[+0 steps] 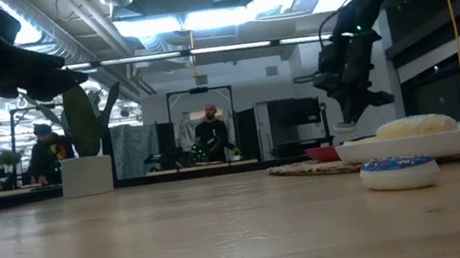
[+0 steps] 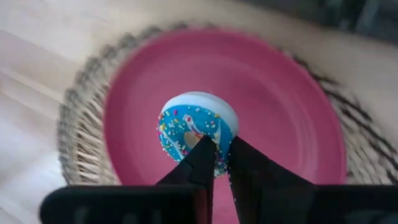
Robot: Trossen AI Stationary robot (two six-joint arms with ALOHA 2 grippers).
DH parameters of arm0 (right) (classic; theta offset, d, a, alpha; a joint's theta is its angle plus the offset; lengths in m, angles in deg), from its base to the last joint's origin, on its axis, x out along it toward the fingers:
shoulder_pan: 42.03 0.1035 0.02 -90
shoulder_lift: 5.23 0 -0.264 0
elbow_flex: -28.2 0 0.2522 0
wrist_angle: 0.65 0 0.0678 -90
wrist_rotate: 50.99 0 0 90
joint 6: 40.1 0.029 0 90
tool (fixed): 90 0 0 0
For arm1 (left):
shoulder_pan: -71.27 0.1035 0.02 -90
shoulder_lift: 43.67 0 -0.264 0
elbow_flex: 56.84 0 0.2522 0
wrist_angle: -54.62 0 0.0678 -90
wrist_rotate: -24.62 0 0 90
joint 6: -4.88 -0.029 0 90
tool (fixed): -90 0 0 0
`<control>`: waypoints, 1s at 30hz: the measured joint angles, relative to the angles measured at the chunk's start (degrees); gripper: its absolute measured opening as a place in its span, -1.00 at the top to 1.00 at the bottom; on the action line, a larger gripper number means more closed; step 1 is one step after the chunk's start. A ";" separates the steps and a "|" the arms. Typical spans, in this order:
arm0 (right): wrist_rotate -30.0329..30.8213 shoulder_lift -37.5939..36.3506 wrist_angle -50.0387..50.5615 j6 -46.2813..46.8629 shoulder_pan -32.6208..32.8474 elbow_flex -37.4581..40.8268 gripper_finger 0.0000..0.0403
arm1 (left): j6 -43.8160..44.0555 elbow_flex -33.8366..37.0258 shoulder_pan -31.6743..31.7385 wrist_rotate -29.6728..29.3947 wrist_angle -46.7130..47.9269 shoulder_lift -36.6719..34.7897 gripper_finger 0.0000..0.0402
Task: Pick & Place donuts
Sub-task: Put the top small blue donut on the red plate
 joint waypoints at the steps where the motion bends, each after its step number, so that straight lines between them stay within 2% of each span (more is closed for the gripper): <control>1: 0.00 -0.12 -0.16 -0.24 -0.10 0.97 0.83 | 0.00 0.00 -0.01 0.00 0.02 -0.01 -0.76; 6: 0.90 -1.86 -1.62 -1.19 -0.38 4.98 0.91 | 0.00 -0.01 0.00 0.00 0.00 -0.01 -0.76; 19: 1.97 -4.63 -6.21 -1.21 -0.85 15.18 0.90 | 0.00 -0.01 0.01 0.00 0.01 -0.01 -0.76; 30: 2.45 -4.72 -6.49 -1.33 -0.87 15.30 0.85 | 0.00 -0.01 -0.01 0.00 0.00 -0.01 -0.76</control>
